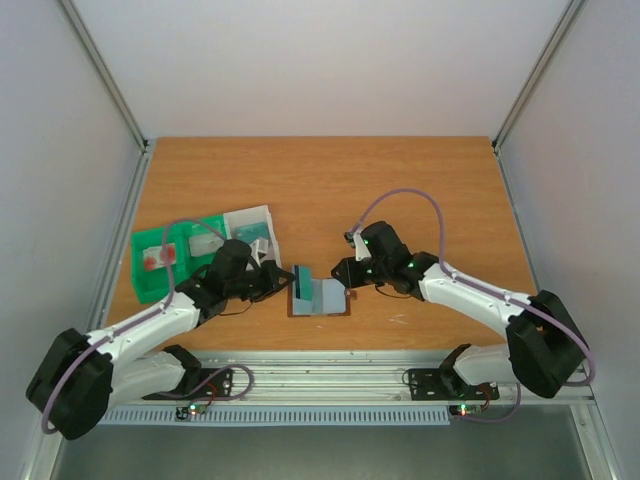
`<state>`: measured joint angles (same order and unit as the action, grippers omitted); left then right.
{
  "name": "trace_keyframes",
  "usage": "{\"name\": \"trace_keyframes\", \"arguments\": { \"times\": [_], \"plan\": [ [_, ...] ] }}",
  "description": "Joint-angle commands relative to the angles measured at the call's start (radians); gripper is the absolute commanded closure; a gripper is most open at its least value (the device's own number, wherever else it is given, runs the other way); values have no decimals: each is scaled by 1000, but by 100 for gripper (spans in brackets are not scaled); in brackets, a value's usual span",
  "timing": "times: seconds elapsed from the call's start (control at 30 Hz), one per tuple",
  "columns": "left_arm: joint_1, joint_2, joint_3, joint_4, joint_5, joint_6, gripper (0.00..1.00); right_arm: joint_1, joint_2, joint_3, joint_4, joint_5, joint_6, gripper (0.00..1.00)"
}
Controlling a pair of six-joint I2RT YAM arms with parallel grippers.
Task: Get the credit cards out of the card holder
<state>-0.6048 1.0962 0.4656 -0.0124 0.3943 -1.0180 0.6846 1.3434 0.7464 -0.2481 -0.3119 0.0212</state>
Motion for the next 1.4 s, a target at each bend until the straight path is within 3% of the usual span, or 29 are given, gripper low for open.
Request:
{"name": "trace_keyframes", "arguments": {
  "times": [0.0, 0.23, 0.37, 0.5, 0.63, 1.1, 1.37],
  "plan": [
    [20, -75, 44, -82, 1, -13, 100, 10, -67, -29, 83, 5, -146, 79],
    [58, -167, 118, -243, -5, 50, 100, 53, -167, -156, 331, 35, -202, 77],
    [75, -197, 154, -325, -13, 87, 100, 117, -205, -224, 459, 21, -334, 74],
    [76, -217, 145, -307, 8, 68, 100, 207, -220, -265, 558, 46, -520, 66],
    [77, -229, 145, -290, 21, 32, 100, 304, -197, -270, 600, 197, -667, 58],
    [77, -227, 104, -207, 84, -100, 100, 460, -164, -273, 685, 478, -959, 45],
    [77, -205, 66, -117, 113, -161, 100, 556, -94, -283, 767, 638, -1075, 47]
  ]
}}
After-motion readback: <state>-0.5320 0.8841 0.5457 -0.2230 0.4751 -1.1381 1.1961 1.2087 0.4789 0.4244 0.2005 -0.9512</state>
